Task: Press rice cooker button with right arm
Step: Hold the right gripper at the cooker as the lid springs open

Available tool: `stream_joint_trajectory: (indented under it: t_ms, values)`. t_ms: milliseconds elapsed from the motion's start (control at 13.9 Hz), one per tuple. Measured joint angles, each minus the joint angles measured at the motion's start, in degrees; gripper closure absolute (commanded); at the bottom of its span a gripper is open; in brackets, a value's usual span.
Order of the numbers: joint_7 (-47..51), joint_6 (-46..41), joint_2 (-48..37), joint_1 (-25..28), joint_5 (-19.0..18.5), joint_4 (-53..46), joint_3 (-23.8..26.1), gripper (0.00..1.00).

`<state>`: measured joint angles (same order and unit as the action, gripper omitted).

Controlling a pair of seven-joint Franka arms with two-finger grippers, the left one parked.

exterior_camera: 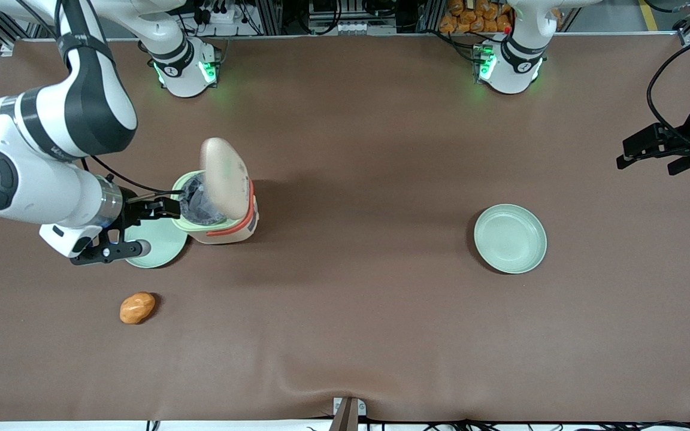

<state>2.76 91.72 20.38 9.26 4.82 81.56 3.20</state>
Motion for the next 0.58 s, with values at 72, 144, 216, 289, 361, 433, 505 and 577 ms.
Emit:
stream_joint_trajectory:
  t_ms: [72,144,216,289,361,433,505,577]
  values:
    - [0.0,0.0,0.0,0.0,0.0,-0.3,0.8,0.0]
    - [0.2,0.0,-0.1,0.1,0.0,-0.6,1.7,0.0]
    - [0.8,0.0,-0.2,0.1,0.0,-0.8,2.6,0.0]
    - [1.8,0.0,-0.3,0.2,0.1,-0.9,3.4,0.0]
    - [2.6,-0.1,-0.4,0.2,0.6,-0.9,4.2,0.0]
    - [3.5,-0.1,-0.5,0.2,0.9,-0.9,5.1,0.0]
    - [4.1,-0.1,-0.6,0.2,1.1,-1.0,5.7,0.0]
    - [4.4,-0.1,-0.8,0.2,1.1,-1.1,6.0,0.0]
